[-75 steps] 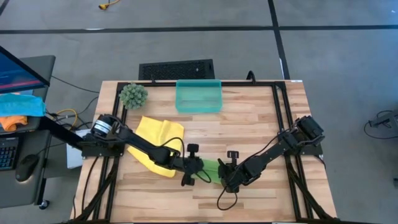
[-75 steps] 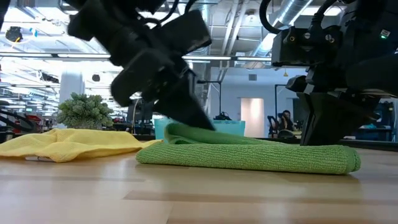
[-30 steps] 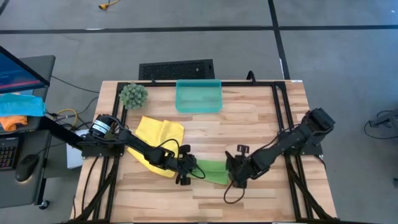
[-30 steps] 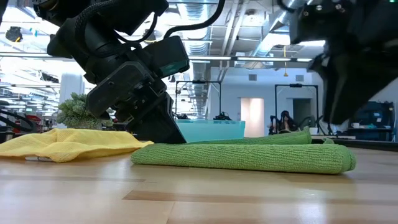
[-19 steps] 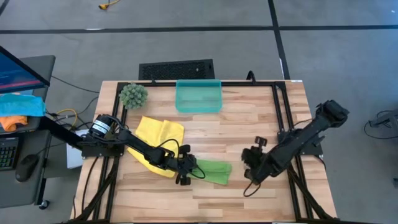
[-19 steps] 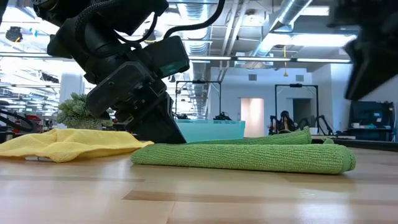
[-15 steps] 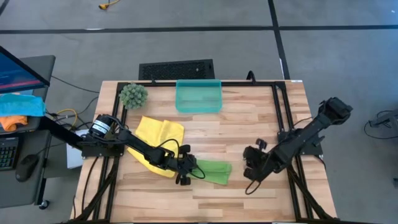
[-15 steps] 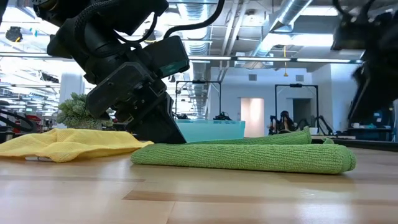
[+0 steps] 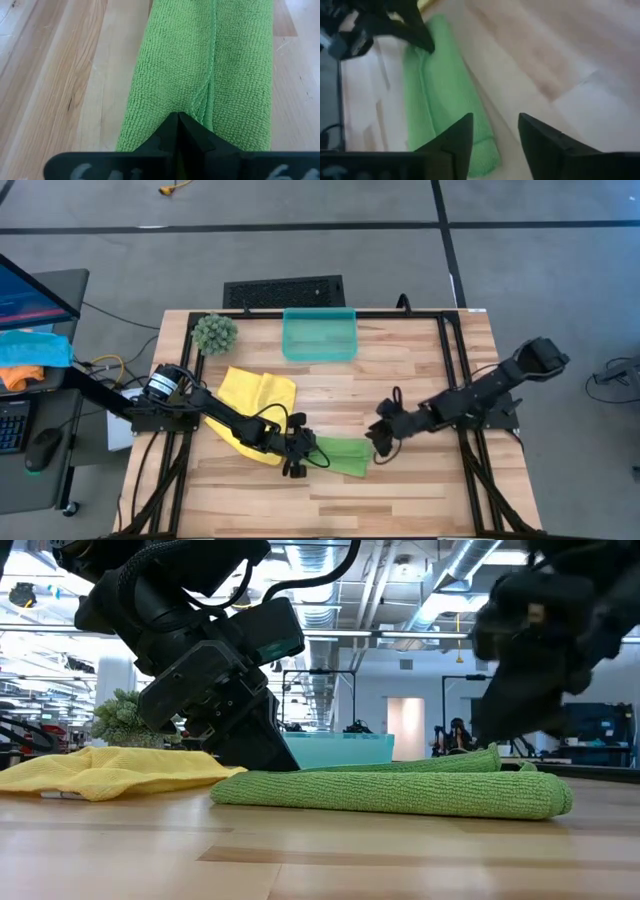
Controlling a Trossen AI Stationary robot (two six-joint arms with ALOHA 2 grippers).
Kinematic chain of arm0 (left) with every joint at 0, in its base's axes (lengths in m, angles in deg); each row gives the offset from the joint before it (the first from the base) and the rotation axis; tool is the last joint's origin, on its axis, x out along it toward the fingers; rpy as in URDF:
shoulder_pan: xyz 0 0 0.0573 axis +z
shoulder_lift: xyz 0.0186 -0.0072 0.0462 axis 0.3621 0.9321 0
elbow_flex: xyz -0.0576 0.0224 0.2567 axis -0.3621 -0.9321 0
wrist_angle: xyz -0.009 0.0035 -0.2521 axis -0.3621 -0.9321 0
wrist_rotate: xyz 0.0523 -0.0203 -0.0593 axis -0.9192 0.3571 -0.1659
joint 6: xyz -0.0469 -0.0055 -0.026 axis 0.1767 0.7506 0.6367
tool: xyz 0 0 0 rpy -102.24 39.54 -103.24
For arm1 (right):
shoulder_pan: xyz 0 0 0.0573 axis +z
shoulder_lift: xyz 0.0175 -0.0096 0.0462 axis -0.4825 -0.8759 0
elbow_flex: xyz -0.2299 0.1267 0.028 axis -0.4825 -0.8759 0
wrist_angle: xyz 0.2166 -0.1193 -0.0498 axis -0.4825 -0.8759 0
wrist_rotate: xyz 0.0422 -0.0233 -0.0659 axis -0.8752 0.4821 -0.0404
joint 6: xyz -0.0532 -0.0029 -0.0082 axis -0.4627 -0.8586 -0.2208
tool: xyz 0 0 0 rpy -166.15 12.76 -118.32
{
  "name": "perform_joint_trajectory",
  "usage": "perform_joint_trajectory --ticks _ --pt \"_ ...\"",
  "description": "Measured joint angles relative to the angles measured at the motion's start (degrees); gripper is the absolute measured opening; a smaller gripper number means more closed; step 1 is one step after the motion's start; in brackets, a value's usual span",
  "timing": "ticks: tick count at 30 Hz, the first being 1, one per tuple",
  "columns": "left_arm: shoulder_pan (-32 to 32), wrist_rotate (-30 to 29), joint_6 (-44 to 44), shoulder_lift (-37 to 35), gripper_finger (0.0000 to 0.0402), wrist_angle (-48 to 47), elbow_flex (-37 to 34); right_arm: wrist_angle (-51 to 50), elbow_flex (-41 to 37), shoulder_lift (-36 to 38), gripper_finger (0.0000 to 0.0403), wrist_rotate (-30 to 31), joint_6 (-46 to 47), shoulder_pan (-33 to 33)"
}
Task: Roll microfiber towels into tight, uniform cylinder then place into a basket
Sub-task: Roll the green microfiber cloth
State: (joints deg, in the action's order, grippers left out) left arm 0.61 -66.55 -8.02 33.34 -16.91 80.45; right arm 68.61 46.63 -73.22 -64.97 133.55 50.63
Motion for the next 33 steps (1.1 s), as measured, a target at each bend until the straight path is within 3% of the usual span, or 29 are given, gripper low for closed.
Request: perform_joint_trajectory --ticks 7,13,19,33 --pt "0.0 0.0 0.0 0.0 0.0006 0.0 0.0 11.2 0.1 -8.5 0.0242 -12.8 -3.9 -5.8" --pt "0.0 -0.1 0.0 0.0 0.0006 0.0 0.0 14.0 1.2 -14.2 0.0248 -17.6 -4.6 -8.4" --pt "0.0 -0.1 0.3 0.0 0.0006 0.0 0.0 16.9 1.3 -16.2 0.0231 -24.6 -6.2 -8.6" --pt "0.0 -2.5 2.0 0.1 0.0006 1.3 0.0 15.7 1.2 -16.3 0.0139 -29.3 -6.2 -8.2"
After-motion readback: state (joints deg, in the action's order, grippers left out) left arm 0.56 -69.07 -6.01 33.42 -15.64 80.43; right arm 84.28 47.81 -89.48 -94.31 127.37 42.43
